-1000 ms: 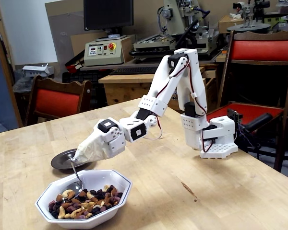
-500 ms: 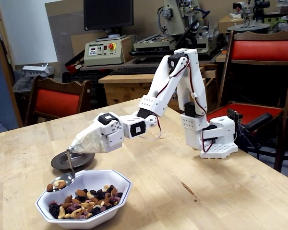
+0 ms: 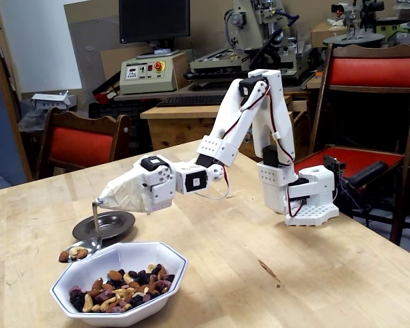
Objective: Use spoon to take food
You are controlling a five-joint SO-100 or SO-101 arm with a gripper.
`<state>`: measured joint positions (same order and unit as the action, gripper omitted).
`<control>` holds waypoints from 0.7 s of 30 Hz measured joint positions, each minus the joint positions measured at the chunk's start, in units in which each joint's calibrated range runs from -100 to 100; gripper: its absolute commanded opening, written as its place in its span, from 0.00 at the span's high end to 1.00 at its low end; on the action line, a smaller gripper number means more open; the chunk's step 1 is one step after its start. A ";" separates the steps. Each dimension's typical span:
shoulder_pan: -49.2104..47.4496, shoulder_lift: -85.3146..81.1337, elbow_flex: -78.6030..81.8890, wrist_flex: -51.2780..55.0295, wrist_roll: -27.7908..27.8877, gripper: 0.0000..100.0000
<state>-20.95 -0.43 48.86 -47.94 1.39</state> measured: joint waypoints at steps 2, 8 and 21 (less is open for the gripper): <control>0.00 0.00 0.00 -0.80 0.00 0.96; 0.00 0.00 0.00 -1.44 0.00 0.96; 0.00 -7.38 2.83 5.20 0.05 0.96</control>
<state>-20.95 -7.81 51.69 -42.74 1.44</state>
